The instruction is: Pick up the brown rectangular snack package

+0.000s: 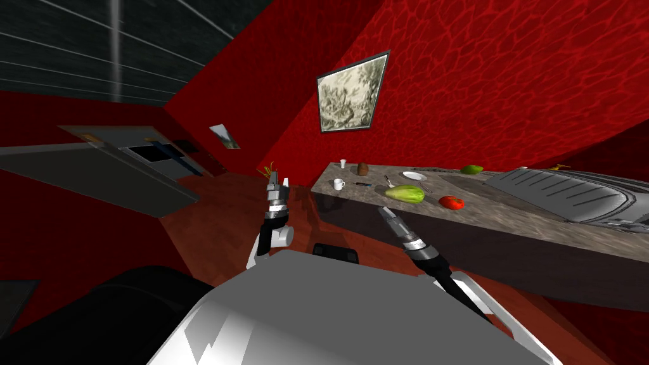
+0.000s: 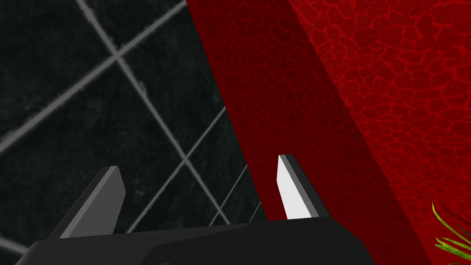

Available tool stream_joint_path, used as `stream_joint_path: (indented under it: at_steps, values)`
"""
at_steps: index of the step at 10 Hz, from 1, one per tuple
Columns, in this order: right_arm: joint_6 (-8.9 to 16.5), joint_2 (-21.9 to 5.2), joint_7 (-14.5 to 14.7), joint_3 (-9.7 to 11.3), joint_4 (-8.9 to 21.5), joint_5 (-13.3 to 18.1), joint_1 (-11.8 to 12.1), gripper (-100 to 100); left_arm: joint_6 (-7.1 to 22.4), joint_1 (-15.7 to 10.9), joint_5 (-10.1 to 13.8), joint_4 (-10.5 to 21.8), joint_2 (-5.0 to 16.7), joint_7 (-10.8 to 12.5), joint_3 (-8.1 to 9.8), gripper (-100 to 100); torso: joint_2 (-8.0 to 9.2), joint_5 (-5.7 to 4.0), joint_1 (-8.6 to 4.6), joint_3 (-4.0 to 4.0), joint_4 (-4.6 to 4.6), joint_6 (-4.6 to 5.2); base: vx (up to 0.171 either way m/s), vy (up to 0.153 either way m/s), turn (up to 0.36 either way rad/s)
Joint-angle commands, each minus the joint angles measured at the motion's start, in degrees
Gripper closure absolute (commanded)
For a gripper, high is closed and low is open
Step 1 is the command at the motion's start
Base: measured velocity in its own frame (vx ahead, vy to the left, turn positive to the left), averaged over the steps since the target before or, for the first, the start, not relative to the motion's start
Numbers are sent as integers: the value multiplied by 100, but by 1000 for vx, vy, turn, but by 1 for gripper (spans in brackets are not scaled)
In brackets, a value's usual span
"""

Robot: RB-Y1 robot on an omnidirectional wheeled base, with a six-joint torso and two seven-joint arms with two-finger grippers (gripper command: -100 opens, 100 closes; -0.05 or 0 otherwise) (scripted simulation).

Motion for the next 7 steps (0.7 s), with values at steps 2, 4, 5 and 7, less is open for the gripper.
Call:
stream_joint_path:
  at_steps: [2, 4, 5, 7]
  values:
    - [19, -427, 23, -5, 277, 109, 28, -100, 0, 0, 0, 0, 0, 0, 0, 0, -1, 1, 7, -1, -1, -2, -72, 92, 104]
    - [17, -746, 64, 11, 519, 218, 73, -100, 0, 0, 0, 0, 0, 0, 0, 0, -1, 0, 6, -1, -1, -1, -68, 89, 95]
    - [14, -916, 103, 32, 763, 330, 117, -100, 0, 0, 0, 0, 0, 0, 0, 0, -7, 0, -1, -3, -1, -1, -62, 96, 181]
    - [11, -1268, 140, 56, 977, 443, 160, -100, 0, 0, 0, 0, 0, 0, 0, 0, -11, 0, -5, -6, -2, 0, -45, 77, 128]
